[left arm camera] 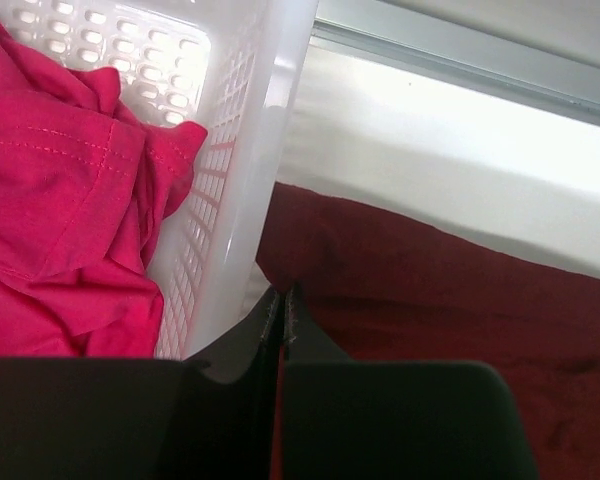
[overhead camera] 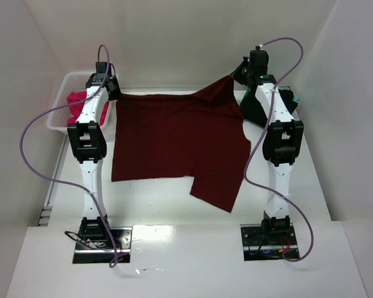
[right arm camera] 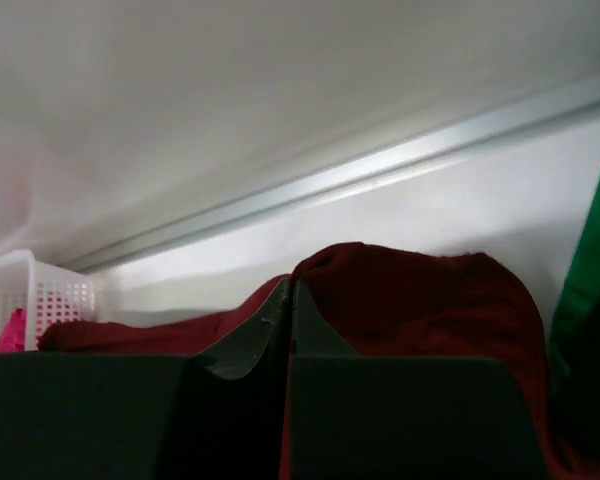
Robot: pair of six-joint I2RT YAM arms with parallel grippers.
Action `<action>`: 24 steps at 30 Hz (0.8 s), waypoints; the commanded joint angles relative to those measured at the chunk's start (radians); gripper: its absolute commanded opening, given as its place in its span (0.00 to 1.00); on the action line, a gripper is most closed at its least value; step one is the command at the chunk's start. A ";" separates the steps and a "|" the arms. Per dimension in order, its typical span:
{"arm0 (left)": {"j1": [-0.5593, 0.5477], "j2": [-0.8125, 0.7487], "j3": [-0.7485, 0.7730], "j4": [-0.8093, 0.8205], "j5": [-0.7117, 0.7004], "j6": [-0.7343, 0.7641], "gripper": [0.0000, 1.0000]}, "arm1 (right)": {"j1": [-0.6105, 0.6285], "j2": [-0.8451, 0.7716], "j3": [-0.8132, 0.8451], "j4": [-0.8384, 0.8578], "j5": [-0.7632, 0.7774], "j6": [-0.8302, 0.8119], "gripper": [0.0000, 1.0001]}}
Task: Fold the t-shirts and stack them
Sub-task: Fold the flattened tshirt in 1/3 of the way
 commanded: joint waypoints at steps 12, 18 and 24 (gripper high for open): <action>0.008 0.061 0.198 -0.053 -0.004 0.005 0.00 | 0.006 0.172 0.429 -0.123 -0.036 -0.044 0.00; 0.008 0.070 0.198 -0.074 -0.004 0.014 0.00 | 0.006 0.172 0.449 -0.147 -0.042 -0.057 0.00; 0.017 0.050 0.151 -0.083 -0.004 0.034 0.00 | 0.006 0.092 0.276 -0.142 -0.062 -0.077 0.00</action>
